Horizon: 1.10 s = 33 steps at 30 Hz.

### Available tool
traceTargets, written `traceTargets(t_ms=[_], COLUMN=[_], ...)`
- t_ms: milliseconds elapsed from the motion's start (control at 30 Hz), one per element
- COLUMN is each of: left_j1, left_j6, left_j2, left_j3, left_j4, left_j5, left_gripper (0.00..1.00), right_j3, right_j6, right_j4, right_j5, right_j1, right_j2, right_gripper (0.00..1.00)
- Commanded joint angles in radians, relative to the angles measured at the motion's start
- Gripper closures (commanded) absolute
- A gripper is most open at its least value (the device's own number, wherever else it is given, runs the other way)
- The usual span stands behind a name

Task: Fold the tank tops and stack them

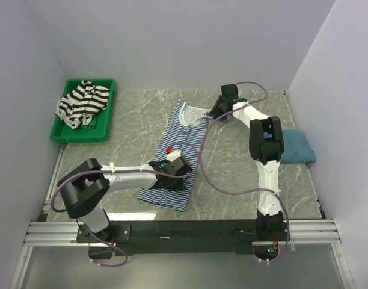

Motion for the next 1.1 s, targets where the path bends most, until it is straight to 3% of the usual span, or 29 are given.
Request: traceTargets(t_ms=[0,233,300,333,500,833,900,1067], left_j1=[0.002,0.002,0.002,0.001,0.001,-0.005,-0.007,-0.007], left_j6=[0.019,0.052,0.060,0.066,0.094,0.124,0.124,0.123], left_j2=[0.022,0.008,0.001,-0.002,-0.001,-0.027,-0.035,-0.054], left_j3=[-0.037,-0.047,-0.050,-0.052,-0.052,-0.070,-0.078,-0.081], left_j4=[-0.020,-0.057,-0.058,-0.067,-0.078,-0.080,-0.078,-0.078], left_j5=[0.038,0.080,0.092,0.092,0.126,0.161,0.163,0.157], left_gripper=[0.82,0.83,0.83,0.83,0.84,0.88,0.88,0.88], right_j3=[0.042,0.106,0.119,0.122,0.105,0.082,0.123,0.189], right_j6=[0.007,-0.033,-0.040,-0.046,-0.080,-0.111,-0.114,-0.108], right_j4=[0.029,-0.038,-0.057,-0.063,-0.100,-0.124,-0.149,-0.157], right_j5=[0.018,0.086,0.090,0.092,0.191,0.270,0.270,0.218], right_j1=[0.008,0.025,0.025,0.027,0.025,0.028,0.034,0.047], right_j2=[0.032,0.075,0.078,0.075,0.020,-0.133,-0.118,-0.063], right_gripper=[0.63,0.69,0.76,0.85,1.00,1.00,0.96,0.76])
